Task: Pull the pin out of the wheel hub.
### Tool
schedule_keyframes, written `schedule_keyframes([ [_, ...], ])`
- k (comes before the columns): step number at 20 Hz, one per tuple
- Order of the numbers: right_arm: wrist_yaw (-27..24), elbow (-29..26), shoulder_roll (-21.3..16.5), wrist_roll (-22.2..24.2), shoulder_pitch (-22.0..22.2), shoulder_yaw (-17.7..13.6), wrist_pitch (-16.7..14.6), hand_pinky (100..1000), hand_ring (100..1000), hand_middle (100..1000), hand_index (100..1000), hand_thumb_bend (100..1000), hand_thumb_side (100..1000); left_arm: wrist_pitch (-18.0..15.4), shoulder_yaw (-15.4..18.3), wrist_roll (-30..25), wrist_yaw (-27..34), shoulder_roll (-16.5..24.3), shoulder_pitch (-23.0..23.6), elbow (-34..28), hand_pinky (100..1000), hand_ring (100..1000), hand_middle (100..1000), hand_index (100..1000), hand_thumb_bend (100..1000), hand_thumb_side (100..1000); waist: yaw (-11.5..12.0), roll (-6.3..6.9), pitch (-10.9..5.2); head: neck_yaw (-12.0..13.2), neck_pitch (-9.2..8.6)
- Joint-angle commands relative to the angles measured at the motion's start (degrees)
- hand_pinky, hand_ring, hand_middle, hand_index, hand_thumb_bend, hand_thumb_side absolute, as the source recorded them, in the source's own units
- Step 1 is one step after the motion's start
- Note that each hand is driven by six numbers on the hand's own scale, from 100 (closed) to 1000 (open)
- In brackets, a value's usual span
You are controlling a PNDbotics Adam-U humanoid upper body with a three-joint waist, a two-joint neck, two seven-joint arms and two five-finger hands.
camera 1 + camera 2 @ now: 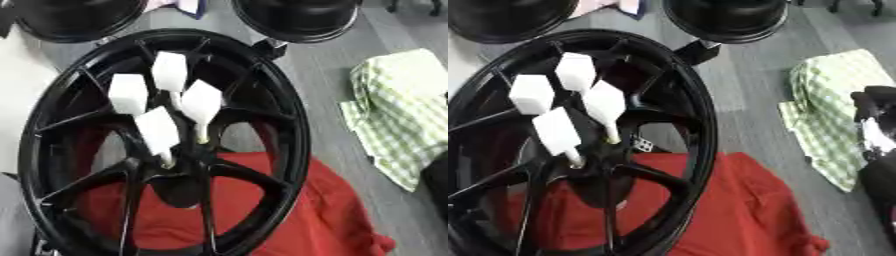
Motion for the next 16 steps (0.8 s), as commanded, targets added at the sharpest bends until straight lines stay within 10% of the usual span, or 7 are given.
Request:
schedule_keyframes([
  [1, 0.4, -1.1, -1.8, 0.1, 0.2, -0.3, 0.1, 833, 762, 536, 696, 138, 241, 0.7, -1.0, -6.7, 0.6, 1.8, -3.3, -0.5, 799, 730, 746, 830, 100, 756, 0.1, 0.08, -1.25, -0.4, -0.75],
  [9, 0.7, -1.1, -1.8, 0.3, 0.4, -0.2, 0.4, 833, 762, 536, 696, 139, 243, 1.0, -5.6, -25.6, 1.1, -2.4, -11.6, 3.7, 838, 808, 816, 886, 100, 809, 0.3, 0.23, -1.26, -0.1, -0.53],
  [16, 0.6, -1.1, -1.8, 0.5, 0.3, 0.0, 0.6, 833, 763, 536, 696, 139, 244, 2.3, -9.7, -28.6, -1.5, -5.2, -14.8, 7.7, 834, 799, 807, 880, 100, 810, 0.4, 0.30, -1.33, 0.6, -0.35],
])
